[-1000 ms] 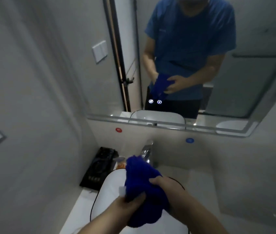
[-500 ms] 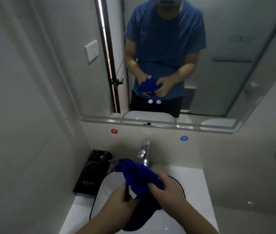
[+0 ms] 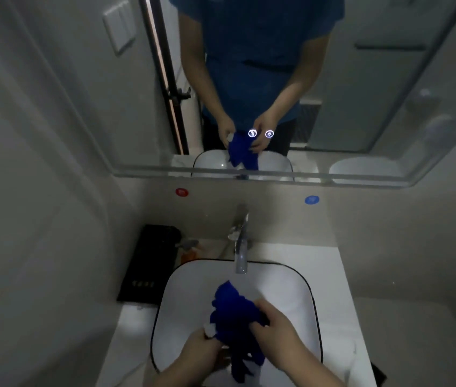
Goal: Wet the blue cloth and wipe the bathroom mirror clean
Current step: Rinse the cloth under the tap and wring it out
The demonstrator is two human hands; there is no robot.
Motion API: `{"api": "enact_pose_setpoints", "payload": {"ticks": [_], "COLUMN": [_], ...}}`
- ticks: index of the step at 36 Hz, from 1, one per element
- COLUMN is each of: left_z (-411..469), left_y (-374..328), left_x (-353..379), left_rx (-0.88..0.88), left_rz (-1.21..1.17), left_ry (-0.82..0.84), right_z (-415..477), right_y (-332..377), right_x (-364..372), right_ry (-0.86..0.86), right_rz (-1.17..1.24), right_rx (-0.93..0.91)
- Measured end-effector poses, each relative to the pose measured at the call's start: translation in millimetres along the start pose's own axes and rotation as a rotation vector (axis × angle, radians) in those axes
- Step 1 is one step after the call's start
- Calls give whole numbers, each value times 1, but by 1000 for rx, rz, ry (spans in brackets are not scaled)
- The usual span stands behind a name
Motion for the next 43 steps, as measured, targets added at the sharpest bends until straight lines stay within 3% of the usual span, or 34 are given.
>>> {"api": "enact_pose_setpoints", "payload": {"ticks": [2,5,9,16,21,25,29,32,34,37,43], "left_z": [11,28,46,27,26,36,51,61,67,67,76], "left_y": [-6,-8,0,-111,-186,-208,-210,-205,-199,-195,-198], "left_x": [2,-5,-15,-14,4,24,26,20,26,37,37], "left_rx": [9,170,214,394,496,510,565,496,421,347,464], "left_rz": [78,347,553,203,53,0,141,328,384,252,75], "left_ry": [-19,-59,-70,-236,-215,-149,-289,-434,-358,-239,-226], "right_z": [18,46,77,84,90,90,92,91,90,90,92], "right_y": [-5,-25,-68,-152,-168,-170,-166,-167,-166,-165,-168], "right_x": [6,8,-16,-47,-48,-53,-56,-57,-57,-58,-58], "right_ry": [33,65,-138,-133,-123,-91,-86,-87,-95,-91,-78], "right_rz": [-4,-69,-347,-108,-8,-47,-62,-65,-73,-92,-111], "right_rx": [-3,79,150,559,602,621,623,623,620,612,607]}}
Point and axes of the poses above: each hand's wrist, its own z-axis towards the middle knuckle, its own x-axis out of the palm, y = z × x, the point moved 5 cm from there along z, towards the middle knuckle, and after that the axes turned 14 degrees about -y, right-handed, at the moved point
